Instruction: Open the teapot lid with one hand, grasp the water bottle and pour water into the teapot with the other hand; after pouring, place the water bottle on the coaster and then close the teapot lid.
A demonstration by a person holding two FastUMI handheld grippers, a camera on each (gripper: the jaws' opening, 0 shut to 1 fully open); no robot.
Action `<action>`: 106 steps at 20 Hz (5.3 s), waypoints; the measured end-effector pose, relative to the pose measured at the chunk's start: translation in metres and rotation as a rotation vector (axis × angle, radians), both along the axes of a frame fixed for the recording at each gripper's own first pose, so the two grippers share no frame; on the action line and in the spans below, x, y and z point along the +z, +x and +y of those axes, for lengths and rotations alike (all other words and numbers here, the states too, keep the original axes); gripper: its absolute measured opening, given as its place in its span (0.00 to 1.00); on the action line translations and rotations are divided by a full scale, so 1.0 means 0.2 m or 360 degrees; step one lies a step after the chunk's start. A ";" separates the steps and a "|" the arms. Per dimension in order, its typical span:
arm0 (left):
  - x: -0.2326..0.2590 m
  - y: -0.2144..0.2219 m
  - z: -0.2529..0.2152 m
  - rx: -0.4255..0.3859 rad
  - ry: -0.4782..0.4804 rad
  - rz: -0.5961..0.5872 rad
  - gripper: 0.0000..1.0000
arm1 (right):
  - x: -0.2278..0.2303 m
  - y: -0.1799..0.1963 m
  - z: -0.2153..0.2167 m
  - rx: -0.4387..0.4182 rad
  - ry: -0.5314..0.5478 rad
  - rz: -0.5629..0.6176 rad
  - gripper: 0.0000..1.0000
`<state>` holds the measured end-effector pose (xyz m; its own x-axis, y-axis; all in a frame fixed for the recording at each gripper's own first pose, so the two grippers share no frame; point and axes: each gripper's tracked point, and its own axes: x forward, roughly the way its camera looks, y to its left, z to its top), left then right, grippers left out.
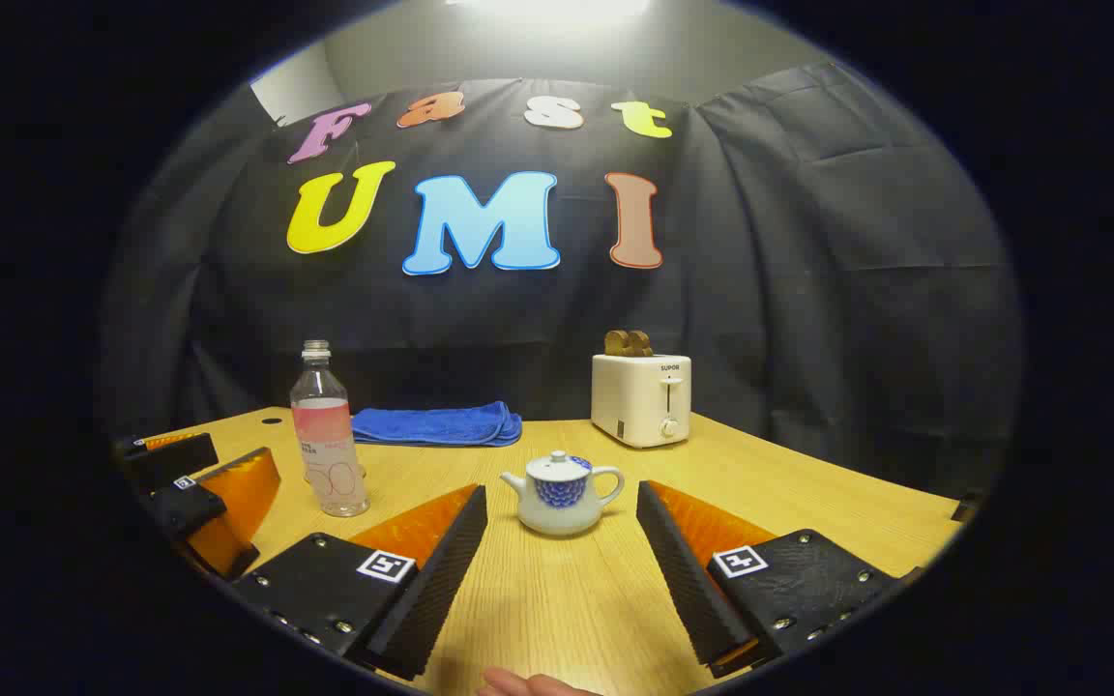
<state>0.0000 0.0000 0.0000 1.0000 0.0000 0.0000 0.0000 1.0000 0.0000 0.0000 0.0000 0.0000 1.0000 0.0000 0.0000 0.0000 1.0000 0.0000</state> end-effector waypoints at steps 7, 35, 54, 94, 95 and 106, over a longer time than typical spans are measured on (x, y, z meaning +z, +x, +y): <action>0.00 0.01 0.01 0.0059 -0.0001 0.0001 1.00 | 0.00 0.04 0.10 0.0266 -0.0011 -0.0002 0.96; 0.00 0.08 -0.12 -0.0145 -0.0051 0.0019 1.00 | -0.02 0.16 0.03 0.0178 -0.0002 0.0072 0.89; 0.06 0.18 -0.05 -0.0155 0.0009 0.0034 1.00 | -0.05 0.66 0.02 0.0142 -0.0058 0.0193 0.29; -0.05 0.67 -0.15 -0.0174 -0.0072 0.0119 0.99 | 0.10 0.13 0.06 0.0294 -0.0015 0.0002 0.09; -0.05 0.67 -0.15 -0.0170 -0.0076 0.0110 0.99 | 0.11 0.12 0.06 0.0298 -0.0022 -0.0001 0.09; 0.03 0.65 -0.20 -0.0230 0.0139 0.0126 0.87 | 0.12 -0.08 0.01 0.0343 -0.0036 -0.0004 0.09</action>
